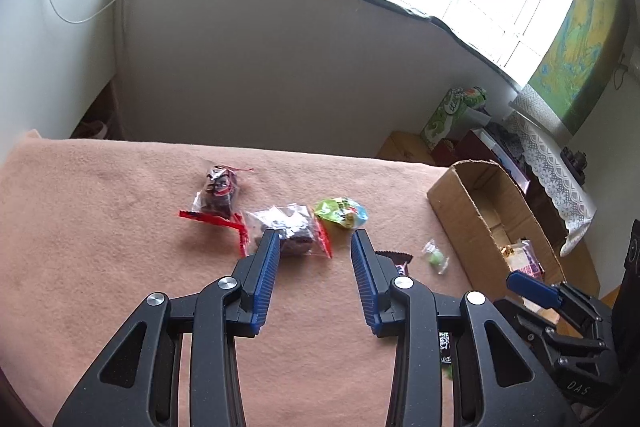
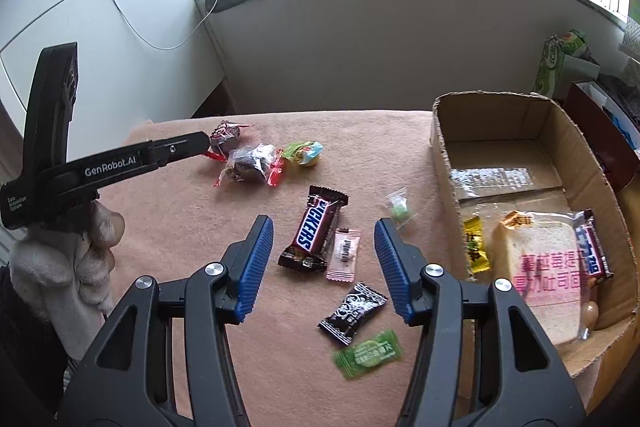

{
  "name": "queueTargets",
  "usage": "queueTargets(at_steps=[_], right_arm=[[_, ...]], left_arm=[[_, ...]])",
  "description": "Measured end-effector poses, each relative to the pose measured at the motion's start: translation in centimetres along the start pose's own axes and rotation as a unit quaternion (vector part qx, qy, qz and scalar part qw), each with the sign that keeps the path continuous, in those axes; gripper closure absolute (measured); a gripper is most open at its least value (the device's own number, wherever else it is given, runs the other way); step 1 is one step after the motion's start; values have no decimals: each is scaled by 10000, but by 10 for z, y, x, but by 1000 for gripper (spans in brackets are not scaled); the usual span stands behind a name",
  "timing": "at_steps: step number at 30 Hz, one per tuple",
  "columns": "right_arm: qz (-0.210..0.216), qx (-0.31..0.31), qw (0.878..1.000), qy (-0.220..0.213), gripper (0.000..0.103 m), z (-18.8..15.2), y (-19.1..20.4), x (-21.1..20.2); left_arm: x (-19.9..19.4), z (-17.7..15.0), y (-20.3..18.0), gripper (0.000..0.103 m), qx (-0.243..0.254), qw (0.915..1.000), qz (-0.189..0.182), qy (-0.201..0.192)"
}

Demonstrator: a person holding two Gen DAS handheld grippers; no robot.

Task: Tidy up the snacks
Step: 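Grasp the clear chocolate candy bag with the left tool while the right tool grasps the Snickers bar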

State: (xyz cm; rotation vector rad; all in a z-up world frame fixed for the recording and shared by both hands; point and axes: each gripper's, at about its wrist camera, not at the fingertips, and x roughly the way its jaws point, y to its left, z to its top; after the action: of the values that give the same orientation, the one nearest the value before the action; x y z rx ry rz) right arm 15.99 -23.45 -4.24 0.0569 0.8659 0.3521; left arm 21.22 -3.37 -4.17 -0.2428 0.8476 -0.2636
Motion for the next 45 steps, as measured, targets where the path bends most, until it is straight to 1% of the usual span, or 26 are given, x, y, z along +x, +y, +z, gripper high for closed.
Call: queueTargets(at_steps=[5,10,12,15,18,21,23,25,27,29,34,38,42,43,44,45], right_arm=[[105,-13,9997,229,48,3,8,28],[178,93,9988,451,48,4,5,55],[222,134,9983,527,48,5,2,63],[236,146,9978,607,48,5,0,72],[275,157,9973,668,48,4,-2,80],[320,205,9967,717,48,4,-2,87],[356,232,9964,737,48,4,-3,92],[367,234,9962,759,48,6,-3,98],[380,219,9959,786,48,6,-3,101],[352,182,9959,808,48,6,0,104],[308,131,9959,835,48,8,2,113],[166,-88,9960,874,48,7,12,116],[29,-309,9954,901,48,4,19,116],[0,-359,9953,903,51,4,21,116],[-58,-411,9950,903,59,3,21,116],[-129,-446,9949,898,64,2,21,116]], left_arm=[[17,16,12,68,-38,9999,-67,141],[49,28,13,68,78,9989,-139,452],[63,30,14,68,91,9982,-139,576],[81,32,21,68,-32,9966,-214,801],[90,29,25,68,-74,9955,-225,912],[90,23,25,66,18,9949,-258,979],[85,19,25,61,90,9948,-243,981],[81,15,22,60,220,9950,-196,953],[76,11,17,57,403,9948,-145,920],[71,5,12,51,628,9941,-60,888],[68,-6,4,43,1115,9898,135,872],[70,-11,-4,43,1419,9860,287,830],[70,-11,-1,43,1412,9861,284,822],[68,-13,1,43,1424,9860,279,817],[67,-14,1,43,1451,9857,294,801],[65,-17,0,43,1474,9855,323,777]])
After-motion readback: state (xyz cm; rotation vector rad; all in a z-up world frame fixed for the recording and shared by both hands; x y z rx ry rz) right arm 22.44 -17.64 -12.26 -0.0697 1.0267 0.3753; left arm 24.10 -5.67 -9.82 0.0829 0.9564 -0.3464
